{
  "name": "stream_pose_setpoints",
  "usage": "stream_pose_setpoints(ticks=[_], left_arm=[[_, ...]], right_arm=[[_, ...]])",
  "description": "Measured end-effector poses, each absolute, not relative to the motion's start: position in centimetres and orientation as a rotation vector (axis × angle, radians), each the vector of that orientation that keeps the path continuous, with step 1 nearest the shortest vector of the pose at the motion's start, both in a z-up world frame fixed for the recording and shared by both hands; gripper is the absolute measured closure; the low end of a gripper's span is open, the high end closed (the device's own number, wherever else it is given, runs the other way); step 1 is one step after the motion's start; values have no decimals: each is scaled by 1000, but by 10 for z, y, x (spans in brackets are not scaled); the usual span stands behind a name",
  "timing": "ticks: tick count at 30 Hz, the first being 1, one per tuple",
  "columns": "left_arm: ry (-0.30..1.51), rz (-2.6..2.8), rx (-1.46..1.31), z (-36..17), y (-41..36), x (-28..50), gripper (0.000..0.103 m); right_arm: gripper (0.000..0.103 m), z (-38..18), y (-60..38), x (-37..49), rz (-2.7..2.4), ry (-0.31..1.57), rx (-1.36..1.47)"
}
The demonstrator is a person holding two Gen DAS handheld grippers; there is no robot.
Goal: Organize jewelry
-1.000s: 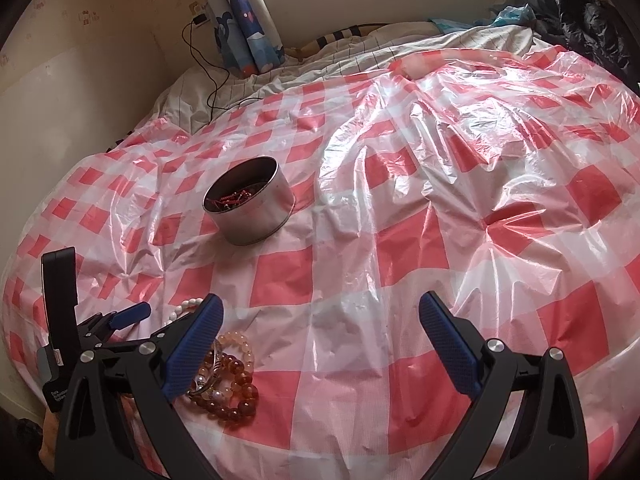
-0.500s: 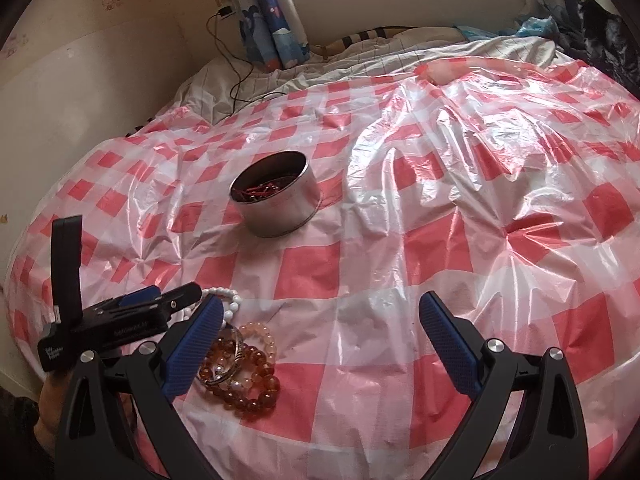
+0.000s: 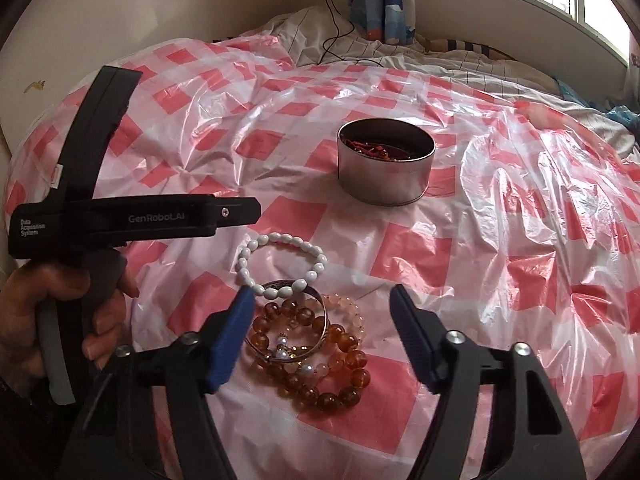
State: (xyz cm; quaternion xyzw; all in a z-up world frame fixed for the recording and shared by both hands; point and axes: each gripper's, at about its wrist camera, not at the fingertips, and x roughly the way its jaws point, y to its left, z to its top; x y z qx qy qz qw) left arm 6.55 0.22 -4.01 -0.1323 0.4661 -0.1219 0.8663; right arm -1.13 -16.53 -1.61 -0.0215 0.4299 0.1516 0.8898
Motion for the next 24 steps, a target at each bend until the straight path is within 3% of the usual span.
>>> stream_pose_setpoints(ticks=[5, 7, 10, 14, 16, 19, 21, 23, 24], left_arm=[[975, -265, -296, -40, 4, 67, 11], [978, -279, -255, -40, -4, 67, 11], [950, -312, -147, -36, -24, 64, 11], [938, -323, -55, -38, -42, 62, 11], [958, -332, -32, -43, -47, 63, 16], [971, -318, 31, -48, -52, 61, 50], [973, -319, 44, -48, -51, 60, 82], [973, -327, 12, -46, -46, 60, 96], [972, -331, -13, -45, -42, 60, 96]], right_arm=[[48, -22, -161, -3, 333, 941, -66], [64, -27, -161, -4, 324, 964, -69], [76, -31, -167, -4, 307, 979, -50], [87, -34, -168, -1, 291, 981, -54], [94, -33, -165, -3, 292, 970, -72], [99, -30, -153, -10, 261, 927, -171], [100, -27, -151, -14, 248, 898, -196], [100, -24, -159, -15, 237, 887, -156], [100, -23, -166, -14, 229, 886, -122]])
